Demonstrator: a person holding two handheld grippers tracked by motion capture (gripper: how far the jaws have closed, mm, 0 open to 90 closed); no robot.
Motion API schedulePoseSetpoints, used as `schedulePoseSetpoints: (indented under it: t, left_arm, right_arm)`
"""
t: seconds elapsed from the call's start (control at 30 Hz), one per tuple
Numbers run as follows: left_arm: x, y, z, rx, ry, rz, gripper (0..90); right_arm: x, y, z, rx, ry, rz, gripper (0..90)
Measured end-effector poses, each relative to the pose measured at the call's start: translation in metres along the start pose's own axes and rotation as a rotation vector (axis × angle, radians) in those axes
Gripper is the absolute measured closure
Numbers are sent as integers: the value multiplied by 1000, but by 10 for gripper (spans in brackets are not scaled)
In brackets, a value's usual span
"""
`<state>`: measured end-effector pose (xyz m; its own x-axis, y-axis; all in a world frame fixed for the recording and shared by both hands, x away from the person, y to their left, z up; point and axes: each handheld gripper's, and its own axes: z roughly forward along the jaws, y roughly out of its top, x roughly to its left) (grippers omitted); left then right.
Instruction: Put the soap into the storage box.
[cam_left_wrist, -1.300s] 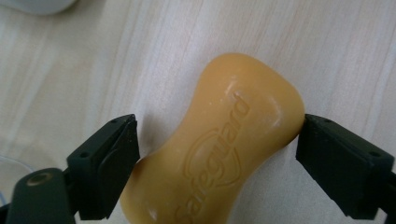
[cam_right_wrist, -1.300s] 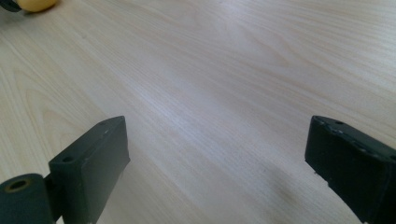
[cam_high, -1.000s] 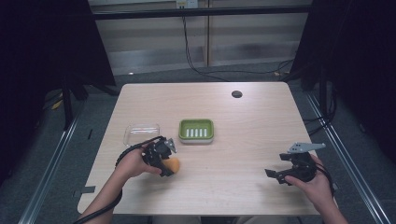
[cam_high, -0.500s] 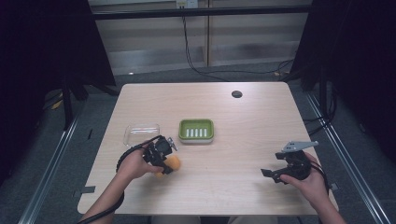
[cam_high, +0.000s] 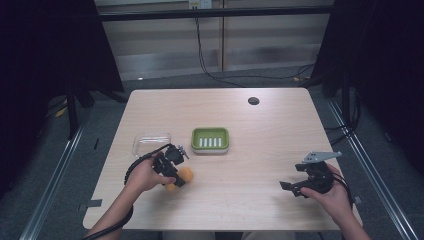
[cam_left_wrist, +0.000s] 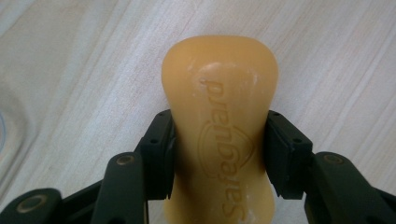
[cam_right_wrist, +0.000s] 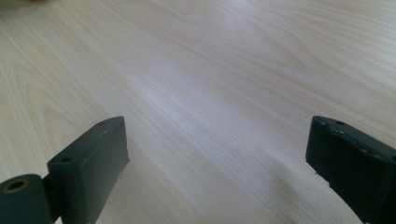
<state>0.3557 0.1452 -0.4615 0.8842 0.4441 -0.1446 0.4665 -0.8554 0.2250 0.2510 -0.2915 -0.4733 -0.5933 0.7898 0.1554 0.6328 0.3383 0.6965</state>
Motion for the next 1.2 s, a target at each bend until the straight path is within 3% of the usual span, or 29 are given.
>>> schedulePoseSetpoints:
  t: [0.07, 0.33, 0.37, 0.67, 1.03, 1.2]
  left_arm:
    - [0, 2, -2, 22, 5, 9, 499]
    - [-1, 12, -9, 12, 1, 29, 499]
    - [-1, 16, -10, 8, 9, 46, 499]
    - [2, 32, -13, 7, 6, 65, 498]
    - [4, 46, -21, 2, -27, 66, 498]
    - [5, 52, -27, -9, -12, 71, 498]
  right_arm:
    - [-1, -1, -1, -1, -2, 2, 53]
    - [-2, -6, -8, -13, -2, 29, 41]
    - [-2, -6, -9, -16, -8, 34, 40]
    - [-2, -11, -14, -25, 0, 30, 17]
    - [-2, -13, -17, -21, 0, 29, 13]
    - [-2, -13, -16, -17, 2, 29, 13]
